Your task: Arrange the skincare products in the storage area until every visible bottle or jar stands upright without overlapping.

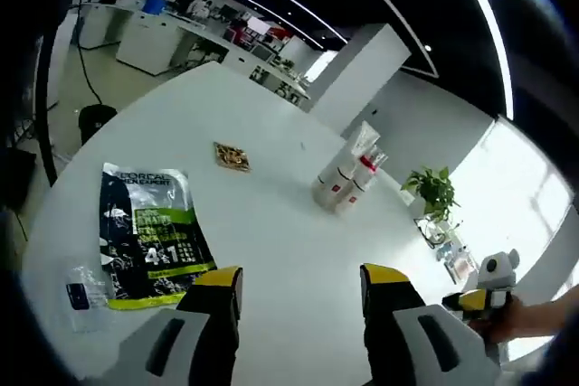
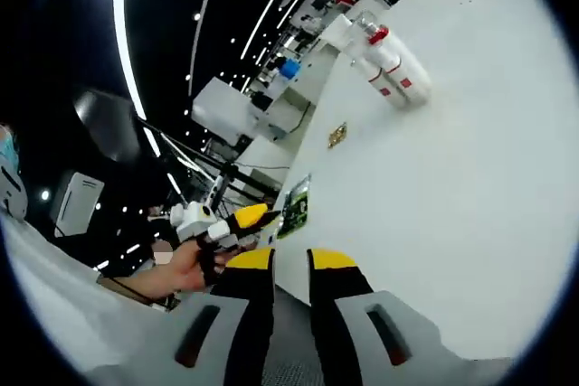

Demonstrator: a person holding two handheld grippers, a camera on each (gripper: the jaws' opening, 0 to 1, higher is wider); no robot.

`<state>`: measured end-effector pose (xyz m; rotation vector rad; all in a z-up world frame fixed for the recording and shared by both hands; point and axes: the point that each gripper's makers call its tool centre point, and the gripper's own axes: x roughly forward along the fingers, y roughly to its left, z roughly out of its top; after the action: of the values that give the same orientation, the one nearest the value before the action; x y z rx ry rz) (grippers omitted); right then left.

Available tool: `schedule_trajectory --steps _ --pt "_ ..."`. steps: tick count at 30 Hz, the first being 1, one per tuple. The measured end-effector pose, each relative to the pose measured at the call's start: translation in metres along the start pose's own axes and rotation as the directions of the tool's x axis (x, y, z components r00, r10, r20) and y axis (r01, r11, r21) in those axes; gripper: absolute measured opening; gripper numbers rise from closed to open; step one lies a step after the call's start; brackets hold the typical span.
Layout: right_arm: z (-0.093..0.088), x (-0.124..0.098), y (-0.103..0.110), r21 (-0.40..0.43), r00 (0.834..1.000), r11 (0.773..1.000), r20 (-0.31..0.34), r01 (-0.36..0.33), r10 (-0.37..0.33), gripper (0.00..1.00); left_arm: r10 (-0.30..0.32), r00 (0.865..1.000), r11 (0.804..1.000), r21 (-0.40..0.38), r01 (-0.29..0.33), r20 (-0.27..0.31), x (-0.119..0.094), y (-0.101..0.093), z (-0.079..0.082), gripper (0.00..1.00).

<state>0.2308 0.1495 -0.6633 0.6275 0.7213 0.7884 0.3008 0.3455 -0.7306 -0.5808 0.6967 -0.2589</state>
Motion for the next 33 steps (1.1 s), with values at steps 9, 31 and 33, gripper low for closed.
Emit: schedule_trajectory --steps 9,31,33 --pt "-0.018 0.013 0.021 -0.49 0.981 0.858 -0.026 0.154 -0.191 0.22 0.314 0.947 0.919 0.23 -0.321 0.068 0.017 0.074 0.038 0.99" --pt "-0.018 0.018 0.005 -0.703 0.953 0.673 0.025 0.232 -0.303 0.11 0.481 0.868 0.835 0.365 -0.412 -0.123 0.042 0.118 0.007 1.0" --pt "-0.02 0.019 0.006 -0.708 0.953 0.669 0.018 0.226 -0.303 0.11 0.472 0.875 0.836 0.374 -0.403 -0.112 0.047 0.117 0.01 1.0"
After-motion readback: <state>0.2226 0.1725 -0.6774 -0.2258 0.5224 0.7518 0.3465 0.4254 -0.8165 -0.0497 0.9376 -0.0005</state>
